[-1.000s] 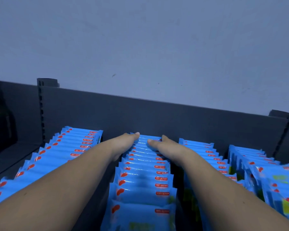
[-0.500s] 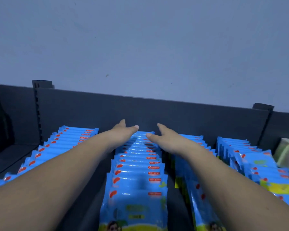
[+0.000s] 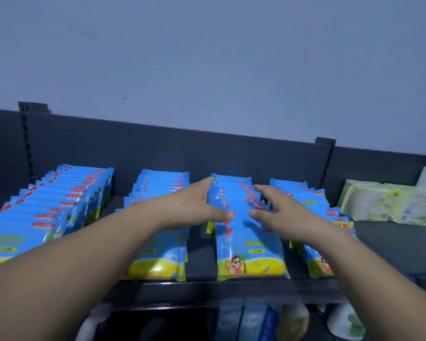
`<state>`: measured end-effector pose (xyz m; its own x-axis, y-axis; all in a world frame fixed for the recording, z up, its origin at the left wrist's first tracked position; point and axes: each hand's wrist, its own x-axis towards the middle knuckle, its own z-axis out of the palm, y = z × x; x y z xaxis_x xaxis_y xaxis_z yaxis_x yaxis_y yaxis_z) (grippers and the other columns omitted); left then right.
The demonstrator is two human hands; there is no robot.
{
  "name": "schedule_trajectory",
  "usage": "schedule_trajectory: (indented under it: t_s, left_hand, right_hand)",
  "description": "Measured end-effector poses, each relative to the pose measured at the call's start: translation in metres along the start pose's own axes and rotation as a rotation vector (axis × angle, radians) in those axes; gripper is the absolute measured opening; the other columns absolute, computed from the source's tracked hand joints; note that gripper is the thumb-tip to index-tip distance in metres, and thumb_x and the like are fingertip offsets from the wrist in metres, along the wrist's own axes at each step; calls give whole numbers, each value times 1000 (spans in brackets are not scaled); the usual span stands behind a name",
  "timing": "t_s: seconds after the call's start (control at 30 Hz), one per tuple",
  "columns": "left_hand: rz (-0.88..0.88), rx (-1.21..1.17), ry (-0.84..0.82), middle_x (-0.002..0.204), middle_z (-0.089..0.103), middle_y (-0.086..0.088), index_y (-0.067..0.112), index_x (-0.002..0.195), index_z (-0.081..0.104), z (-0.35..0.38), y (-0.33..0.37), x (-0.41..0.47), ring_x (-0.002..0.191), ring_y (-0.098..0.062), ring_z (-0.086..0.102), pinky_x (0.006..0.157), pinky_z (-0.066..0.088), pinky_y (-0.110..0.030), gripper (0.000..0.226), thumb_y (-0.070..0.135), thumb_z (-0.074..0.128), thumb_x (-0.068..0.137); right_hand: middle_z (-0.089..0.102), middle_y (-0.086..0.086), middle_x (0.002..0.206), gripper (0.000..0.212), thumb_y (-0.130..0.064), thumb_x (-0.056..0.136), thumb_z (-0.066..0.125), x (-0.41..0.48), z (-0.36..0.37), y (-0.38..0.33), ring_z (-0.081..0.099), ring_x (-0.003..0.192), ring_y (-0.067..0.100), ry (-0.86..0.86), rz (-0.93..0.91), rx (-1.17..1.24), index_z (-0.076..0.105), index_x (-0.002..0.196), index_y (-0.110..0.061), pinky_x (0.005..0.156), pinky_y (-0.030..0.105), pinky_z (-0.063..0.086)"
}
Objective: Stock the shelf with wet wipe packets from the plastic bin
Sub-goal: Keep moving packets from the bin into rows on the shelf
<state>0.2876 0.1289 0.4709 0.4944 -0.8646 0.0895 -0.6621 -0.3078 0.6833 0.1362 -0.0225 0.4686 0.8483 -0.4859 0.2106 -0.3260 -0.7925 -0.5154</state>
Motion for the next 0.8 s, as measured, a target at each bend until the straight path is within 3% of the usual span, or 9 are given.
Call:
schedule_trajectory:
  t_s: [0.07,0.1,0.2,0.3,0.4,0.53,0.6,0.73,0.8]
  left_hand:
    - [-23,-24,-23,103,55,26,34,129,34,20,0,0,94,8,53,85,44,-16,74,45,78,70]
    - [-40,-14,-13,114,57,18,32,130,33,29,-1,2,103,0,56,93,46,-27,84,49,79,61]
    - [-60,46,44,121,52,6,30,122,37,46,2,7,110,-13,55,99,46,-38,77,40,82,60]
    - [-35,45,72,119,48,4,29,123,39,55,8,13,105,-13,57,95,49,-37,77,35,83,61]
    - [-76,-36,2,134,44,3,33,137,28,70,7,21,114,-15,56,95,50,-38,109,47,81,43]
    - [-153,-13,5,152,15,1,37,146,15,95,0,32,125,-29,48,88,55,-41,116,39,78,49]
    - [-132,-17,46,151,15,1,36,147,13,96,-4,36,129,-27,43,95,51,-41,116,41,78,50]
    - [-49,55,162,153,20,-4,30,146,18,85,-10,46,144,-18,13,115,27,-42,125,74,65,39]
    - [-55,101,169,158,16,-4,32,146,18,79,-12,53,147,-18,1,117,22,-47,128,84,59,37]
  right_hand:
    - [35,-20,127,62,-33,94,58,-13,-2,9,41,104,-2,-19,18,2,27,148,-27,88,13,37]
    - [36,-22,118,59,-33,95,57,-18,-2,13,41,98,-4,-37,26,6,28,146,-28,78,5,34]
    - [37,-34,91,48,-29,96,57,-25,0,22,43,73,-17,-92,48,80,31,136,-32,61,-6,34]
    - [46,-33,95,39,-30,94,59,-23,7,33,47,79,-17,-130,71,179,27,116,-40,63,0,41]
    - [59,-18,116,39,-30,92,61,-18,18,44,55,95,-10,-109,53,213,38,122,-32,74,7,43]
    - [54,-23,109,43,-22,91,62,-16,27,48,50,86,-19,-131,10,194,32,118,-38,65,-5,38]
    - [56,-17,116,42,-24,91,62,-15,24,50,53,90,-15,-116,-1,188,34,119,-37,71,-1,41]
    - [39,-7,120,48,-37,94,55,-5,12,50,46,115,8,-53,-9,85,32,136,-29,91,20,35]
    - [44,-5,123,40,-42,94,53,7,12,52,49,115,13,-48,-11,56,37,128,-30,96,29,40]
